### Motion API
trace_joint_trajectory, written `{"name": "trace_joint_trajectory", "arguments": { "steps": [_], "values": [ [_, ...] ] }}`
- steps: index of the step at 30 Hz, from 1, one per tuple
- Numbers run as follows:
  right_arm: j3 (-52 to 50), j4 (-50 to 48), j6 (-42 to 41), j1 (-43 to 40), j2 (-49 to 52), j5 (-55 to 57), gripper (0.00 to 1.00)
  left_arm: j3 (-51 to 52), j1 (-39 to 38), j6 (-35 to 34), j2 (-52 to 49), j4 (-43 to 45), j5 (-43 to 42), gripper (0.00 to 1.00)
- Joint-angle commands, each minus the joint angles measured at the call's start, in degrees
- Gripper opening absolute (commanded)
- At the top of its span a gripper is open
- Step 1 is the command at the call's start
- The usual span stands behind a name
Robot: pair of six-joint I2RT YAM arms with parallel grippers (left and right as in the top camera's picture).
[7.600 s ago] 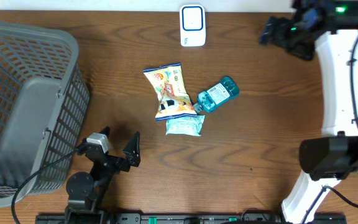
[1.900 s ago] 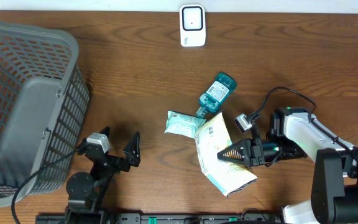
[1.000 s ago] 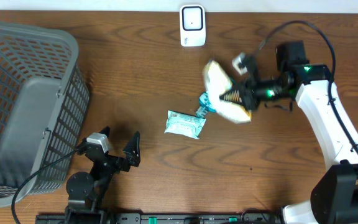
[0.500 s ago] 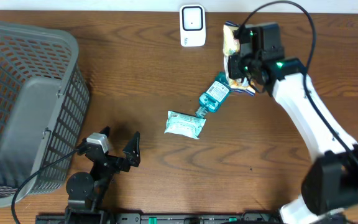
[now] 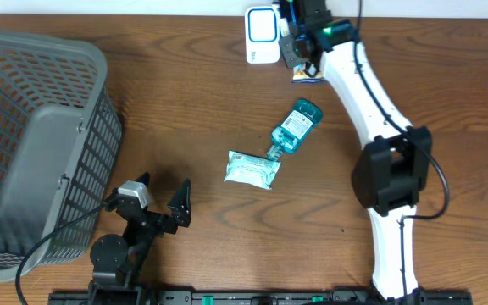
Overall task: Scan the item barcode
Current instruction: 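Lift the snack bag to the white scanner and hold it, then carry the snack bag to the right table edge and release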
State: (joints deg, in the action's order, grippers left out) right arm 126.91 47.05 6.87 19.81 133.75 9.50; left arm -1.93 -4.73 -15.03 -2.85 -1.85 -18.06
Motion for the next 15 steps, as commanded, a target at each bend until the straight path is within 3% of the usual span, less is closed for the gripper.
{"name": "trace_joint_trajectory", "arguments": {
  "steps": [1,9,15],
  "values": [
    [2.49,-1.95,7.37,2.12,3.93,8.09,0.01,1.57,-0.22,-0.09,0.31,-0.81,-0.33,0.99],
    [2.47,-12.22,14.88,4.92,7.17,18.27,0.01,1.57,-0.22,-0.09,0.31,-0.81,-0.33,0.99],
    [2.47,-13.55,13.05,4.90,8.04,18.29,0.01,1.57,-0.22,-0.09,0.31,-0.81,-0.33,0.99]
  ]
}}
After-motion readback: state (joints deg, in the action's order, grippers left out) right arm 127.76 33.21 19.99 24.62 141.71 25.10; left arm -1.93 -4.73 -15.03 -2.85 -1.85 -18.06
